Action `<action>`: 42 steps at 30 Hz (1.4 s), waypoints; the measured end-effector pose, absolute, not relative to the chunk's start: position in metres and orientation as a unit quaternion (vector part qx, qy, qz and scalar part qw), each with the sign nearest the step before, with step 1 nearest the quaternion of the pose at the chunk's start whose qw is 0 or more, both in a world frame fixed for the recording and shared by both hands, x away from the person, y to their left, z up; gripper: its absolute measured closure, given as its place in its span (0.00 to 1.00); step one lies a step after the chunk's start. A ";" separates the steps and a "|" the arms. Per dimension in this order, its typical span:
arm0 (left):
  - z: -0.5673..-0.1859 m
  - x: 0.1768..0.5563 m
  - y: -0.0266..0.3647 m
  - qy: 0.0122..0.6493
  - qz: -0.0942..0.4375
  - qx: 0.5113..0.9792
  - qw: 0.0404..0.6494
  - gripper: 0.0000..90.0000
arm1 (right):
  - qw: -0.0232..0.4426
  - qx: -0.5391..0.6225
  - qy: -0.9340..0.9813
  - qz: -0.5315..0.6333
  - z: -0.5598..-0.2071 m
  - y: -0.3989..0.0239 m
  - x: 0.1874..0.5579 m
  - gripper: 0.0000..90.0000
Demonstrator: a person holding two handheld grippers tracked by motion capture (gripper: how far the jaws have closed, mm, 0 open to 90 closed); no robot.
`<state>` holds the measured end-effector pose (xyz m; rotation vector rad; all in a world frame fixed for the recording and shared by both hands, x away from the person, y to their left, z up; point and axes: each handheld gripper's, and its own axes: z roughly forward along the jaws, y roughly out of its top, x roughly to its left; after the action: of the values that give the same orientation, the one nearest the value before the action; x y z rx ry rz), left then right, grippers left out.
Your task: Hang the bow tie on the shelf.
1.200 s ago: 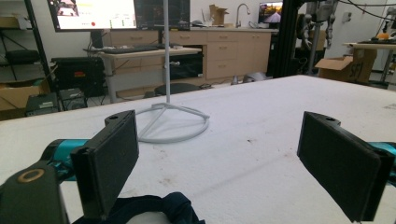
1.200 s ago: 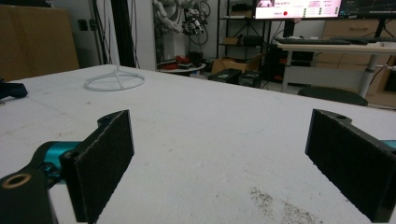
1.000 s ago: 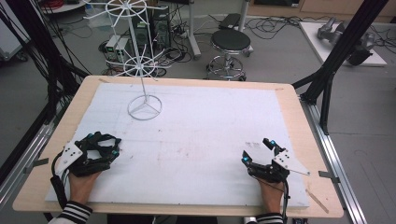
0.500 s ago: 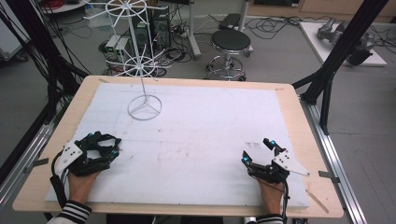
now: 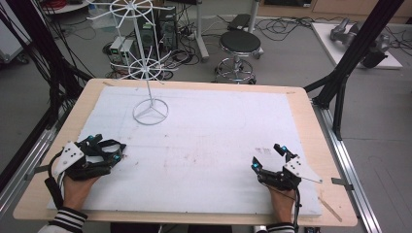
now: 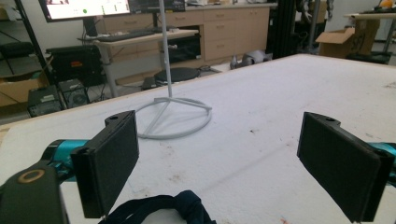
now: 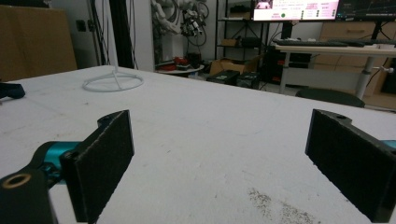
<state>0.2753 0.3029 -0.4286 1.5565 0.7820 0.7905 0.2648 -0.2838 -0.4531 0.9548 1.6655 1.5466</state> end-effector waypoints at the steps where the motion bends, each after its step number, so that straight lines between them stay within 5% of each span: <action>1: -0.427 0.276 0.304 0.335 0.338 0.668 0.573 0.15 | 0.331 0.365 0.638 0.592 -0.453 -0.284 0.265 0.08; 42: -0.401 0.308 0.288 0.367 0.238 0.819 0.370 0.24 | 0.329 0.370 0.633 0.595 -0.453 -0.285 0.265 0.08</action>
<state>0.3077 0.2879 -0.4006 2.1016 0.9423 0.6115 0.2649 -0.2850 -0.4533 0.9682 1.6565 1.5570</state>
